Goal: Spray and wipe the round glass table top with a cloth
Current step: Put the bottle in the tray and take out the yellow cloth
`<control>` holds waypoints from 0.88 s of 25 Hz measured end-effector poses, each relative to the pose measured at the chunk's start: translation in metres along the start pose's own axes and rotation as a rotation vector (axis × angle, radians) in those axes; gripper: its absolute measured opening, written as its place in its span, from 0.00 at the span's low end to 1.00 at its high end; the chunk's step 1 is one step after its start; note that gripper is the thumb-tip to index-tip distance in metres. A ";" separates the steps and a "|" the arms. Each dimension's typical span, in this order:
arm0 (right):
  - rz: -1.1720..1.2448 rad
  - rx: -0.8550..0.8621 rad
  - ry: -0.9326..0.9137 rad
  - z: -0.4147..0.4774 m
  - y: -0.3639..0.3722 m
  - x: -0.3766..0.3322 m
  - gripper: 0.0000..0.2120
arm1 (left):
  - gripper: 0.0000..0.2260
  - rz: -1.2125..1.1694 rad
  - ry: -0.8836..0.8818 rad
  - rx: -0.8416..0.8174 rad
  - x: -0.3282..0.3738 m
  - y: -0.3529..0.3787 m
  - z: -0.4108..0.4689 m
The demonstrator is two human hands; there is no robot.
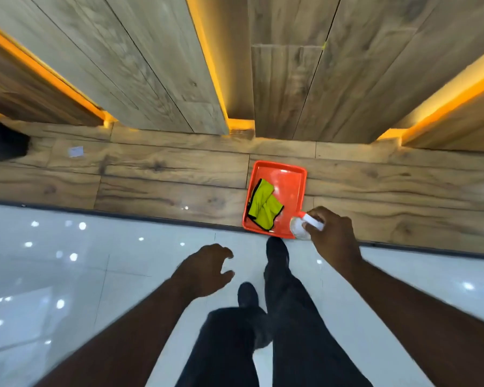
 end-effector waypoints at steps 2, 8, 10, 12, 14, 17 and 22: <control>-0.041 -0.078 0.013 0.064 0.036 0.015 0.07 | 0.22 -0.049 -0.065 -0.046 -0.017 0.009 0.055; -0.163 -0.133 -0.032 0.222 0.139 0.052 0.08 | 0.19 -0.112 -0.016 -0.032 -0.059 0.023 0.213; -0.213 -0.129 -0.061 0.258 0.173 0.063 0.09 | 0.19 -0.135 0.028 0.007 -0.075 0.027 0.263; -0.248 -0.130 -0.079 0.284 0.198 0.070 0.10 | 0.18 -0.175 0.045 0.071 -0.089 0.029 0.300; -0.312 -0.132 -0.097 0.300 0.212 0.071 0.11 | 0.18 -0.198 0.040 0.104 -0.102 0.032 0.319; -0.523 -0.185 -0.094 0.304 0.218 0.068 0.14 | 0.17 -0.256 0.034 0.106 -0.116 0.032 0.322; -0.661 -0.059 -0.244 0.290 0.224 0.041 0.32 | 0.13 -0.255 0.079 0.123 -0.131 0.020 0.307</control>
Point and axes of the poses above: each hand's wrist, its own z-axis towards the middle knuckle, its own y-axis out of the palm, x = y × z, the point moved 2 cm from there along z, towards the middle knuckle, and after that the axes turned 15 degrees about -z, right-handed, at the moved point
